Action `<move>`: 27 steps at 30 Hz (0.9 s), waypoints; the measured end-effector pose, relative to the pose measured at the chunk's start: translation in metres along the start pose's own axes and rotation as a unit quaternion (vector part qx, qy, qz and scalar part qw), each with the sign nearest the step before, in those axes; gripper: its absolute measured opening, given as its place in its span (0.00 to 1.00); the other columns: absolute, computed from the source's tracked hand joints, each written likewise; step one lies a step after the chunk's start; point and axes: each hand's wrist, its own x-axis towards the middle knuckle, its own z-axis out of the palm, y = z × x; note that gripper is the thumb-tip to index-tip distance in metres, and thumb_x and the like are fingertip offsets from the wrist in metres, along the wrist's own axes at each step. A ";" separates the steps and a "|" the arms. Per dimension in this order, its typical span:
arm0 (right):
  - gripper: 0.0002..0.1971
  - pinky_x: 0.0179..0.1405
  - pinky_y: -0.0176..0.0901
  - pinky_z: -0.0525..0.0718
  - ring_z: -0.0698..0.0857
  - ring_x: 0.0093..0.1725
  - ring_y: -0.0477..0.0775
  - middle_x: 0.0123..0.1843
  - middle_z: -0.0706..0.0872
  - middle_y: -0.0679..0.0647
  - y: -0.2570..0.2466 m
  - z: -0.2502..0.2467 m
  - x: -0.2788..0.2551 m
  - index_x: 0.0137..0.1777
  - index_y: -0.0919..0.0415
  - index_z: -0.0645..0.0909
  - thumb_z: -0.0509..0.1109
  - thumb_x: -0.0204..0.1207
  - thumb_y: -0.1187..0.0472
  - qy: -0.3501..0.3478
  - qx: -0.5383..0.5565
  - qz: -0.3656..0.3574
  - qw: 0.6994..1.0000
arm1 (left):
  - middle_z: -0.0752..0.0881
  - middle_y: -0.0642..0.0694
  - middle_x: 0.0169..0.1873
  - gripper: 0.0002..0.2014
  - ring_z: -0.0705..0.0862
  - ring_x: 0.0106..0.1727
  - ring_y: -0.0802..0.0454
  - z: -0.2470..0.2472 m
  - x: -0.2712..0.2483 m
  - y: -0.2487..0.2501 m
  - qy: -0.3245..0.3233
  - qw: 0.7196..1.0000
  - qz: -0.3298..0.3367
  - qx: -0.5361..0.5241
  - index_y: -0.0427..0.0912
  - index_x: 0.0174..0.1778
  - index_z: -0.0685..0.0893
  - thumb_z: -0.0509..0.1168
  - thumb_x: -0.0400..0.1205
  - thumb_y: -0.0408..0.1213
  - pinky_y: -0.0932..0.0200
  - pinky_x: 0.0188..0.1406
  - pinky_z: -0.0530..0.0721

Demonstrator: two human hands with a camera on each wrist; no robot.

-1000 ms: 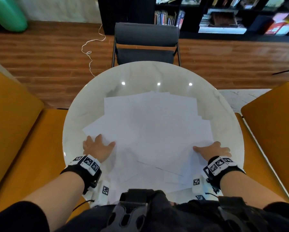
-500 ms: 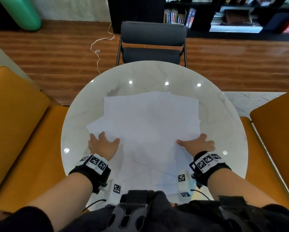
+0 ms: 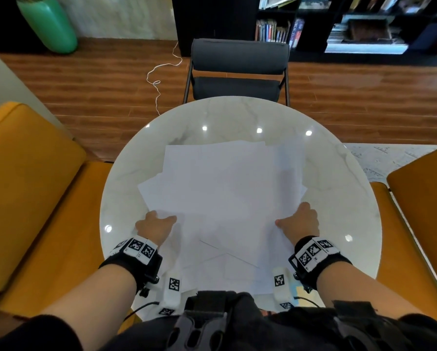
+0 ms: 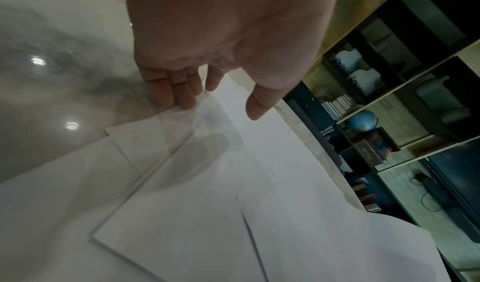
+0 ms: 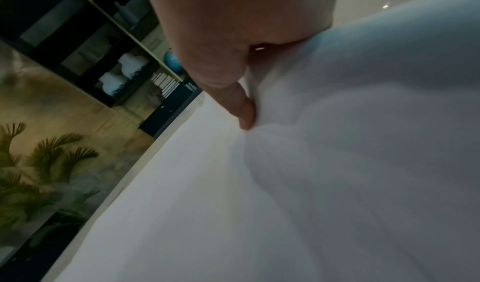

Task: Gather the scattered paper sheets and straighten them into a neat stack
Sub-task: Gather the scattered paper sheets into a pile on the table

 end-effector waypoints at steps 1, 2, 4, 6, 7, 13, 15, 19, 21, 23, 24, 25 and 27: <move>0.29 0.54 0.55 0.81 0.80 0.61 0.68 0.57 0.78 0.62 0.003 -0.001 -0.001 0.65 0.65 0.68 0.76 0.68 0.62 -0.002 0.046 -0.027 0.999 | 0.62 0.33 0.80 0.39 0.70 0.76 0.32 0.000 -0.001 0.001 -0.004 1.000 0.004 0.002 0.45 0.83 0.59 0.67 0.78 0.51 0.45 0.72 0.72; 0.24 0.48 0.51 0.81 0.82 0.57 0.67 0.51 0.78 0.59 0.006 -0.003 -0.001 0.62 0.65 0.68 0.75 0.70 0.64 -0.011 0.086 -0.049 0.995 | 0.61 0.33 0.80 0.40 0.69 0.77 0.32 -0.001 -0.002 0.002 -0.011 1.000 0.010 0.002 0.45 0.84 0.59 0.67 0.78 0.51 0.46 0.72 0.71; 0.19 0.44 0.47 0.78 0.83 0.52 0.65 0.44 0.78 0.54 0.009 -0.006 -0.002 0.58 0.62 0.67 0.73 0.72 0.66 -0.031 0.134 -0.079 0.987 | 0.61 0.34 0.81 0.41 0.68 0.79 0.34 0.000 -0.002 0.004 -0.031 0.999 0.026 -0.006 0.45 0.84 0.58 0.67 0.78 0.51 0.47 0.73 0.70; 0.20 0.45 0.46 0.77 0.82 0.51 0.62 0.47 0.79 0.55 0.009 -0.010 -0.001 0.60 0.62 0.68 0.74 0.72 0.64 -0.035 0.158 -0.096 0.982 | 0.62 0.37 0.82 0.41 0.68 0.80 0.37 0.000 0.000 0.005 -0.058 0.997 0.045 -0.024 0.45 0.84 0.57 0.68 0.77 0.51 0.47 0.75 0.69; 0.22 0.46 0.46 0.77 0.82 0.50 0.60 0.50 0.80 0.55 0.009 -0.012 0.001 0.62 0.63 0.69 0.74 0.72 0.63 -0.027 0.168 -0.097 0.981 | 0.64 0.38 0.82 0.41 0.68 0.80 0.38 0.000 0.000 0.006 -0.068 0.996 0.052 -0.029 0.45 0.84 0.58 0.68 0.77 0.51 0.48 0.76 0.69; 0.11 0.36 0.44 0.75 0.83 0.47 0.63 0.45 0.82 0.58 0.011 -0.029 0.016 0.50 0.64 0.74 0.72 0.71 0.65 0.006 0.129 -0.083 0.988 | 0.71 0.37 0.77 0.42 0.74 0.75 0.37 -0.003 0.001 0.004 -0.030 0.997 0.036 -0.056 0.45 0.81 0.64 0.69 0.71 0.53 0.46 0.74 0.73; 0.18 0.50 0.49 0.80 0.83 0.53 0.63 0.55 0.85 0.62 0.013 -0.028 0.020 0.59 0.66 0.76 0.74 0.72 0.66 -0.054 0.142 -0.060 0.987 | 0.73 0.36 0.76 0.40 0.76 0.74 0.37 -0.001 0.004 0.003 -0.053 0.992 0.030 -0.108 0.43 0.82 0.61 0.70 0.76 0.48 0.45 0.74 0.74; 0.22 0.61 0.52 0.80 0.84 0.58 0.64 0.59 0.85 0.62 0.015 -0.019 0.018 0.66 0.67 0.76 0.74 0.73 0.65 -0.109 0.128 -0.053 0.984 | 0.75 0.31 0.75 0.43 0.75 0.75 0.32 0.001 0.009 0.004 -0.079 0.988 0.017 -0.128 0.41 0.82 0.61 0.70 0.74 0.51 0.41 0.73 0.74; 0.18 0.58 0.53 0.83 0.85 0.56 0.64 0.58 0.87 0.63 0.016 -0.017 0.015 0.63 0.65 0.78 0.73 0.73 0.67 -0.130 0.151 -0.047 0.979 | 0.74 0.28 0.75 0.40 0.74 0.75 0.29 -0.001 0.011 0.004 -0.090 0.989 0.013 -0.116 0.34 0.79 0.65 0.69 0.75 0.52 0.39 0.73 0.72; 0.14 0.44 0.48 0.84 0.86 0.51 0.62 0.57 0.87 0.64 0.017 -0.019 0.012 0.59 0.64 0.80 0.71 0.74 0.72 -0.156 0.198 -0.031 0.967 | 0.75 0.27 0.74 0.38 0.74 0.74 0.27 -0.002 0.015 0.003 -0.093 0.990 0.017 -0.102 0.30 0.76 0.68 0.67 0.76 0.52 0.37 0.73 0.71; 0.14 0.40 0.45 0.83 0.86 0.50 0.62 0.56 0.87 0.65 0.018 -0.021 0.011 0.59 0.65 0.80 0.71 0.74 0.73 -0.170 0.226 -0.023 0.959 | 0.75 0.26 0.73 0.38 0.74 0.74 0.25 -0.003 0.017 0.002 -0.093 0.991 0.020 -0.095 0.28 0.75 0.69 0.67 0.76 0.52 0.37 0.73 0.71; 0.16 0.41 0.45 0.83 0.86 0.51 0.63 0.57 0.88 0.65 0.019 -0.023 0.012 0.61 0.66 0.81 0.71 0.74 0.73 -0.182 0.248 -0.020 0.951 | 0.75 0.27 0.73 0.38 0.73 0.74 0.25 -0.003 0.018 0.002 -0.094 0.991 0.023 -0.090 0.28 0.75 0.69 0.67 0.76 0.52 0.36 0.73 0.71; 0.18 0.51 0.52 0.86 0.88 0.56 0.64 0.60 0.89 0.62 0.019 -0.022 0.014 0.64 0.64 0.81 0.74 0.74 0.68 -0.182 0.275 -0.022 0.944 | 0.76 0.29 0.73 0.36 0.74 0.74 0.28 -0.002 0.018 0.003 -0.095 0.992 0.023 -0.083 0.33 0.77 0.69 0.67 0.77 0.51 0.38 0.73 0.71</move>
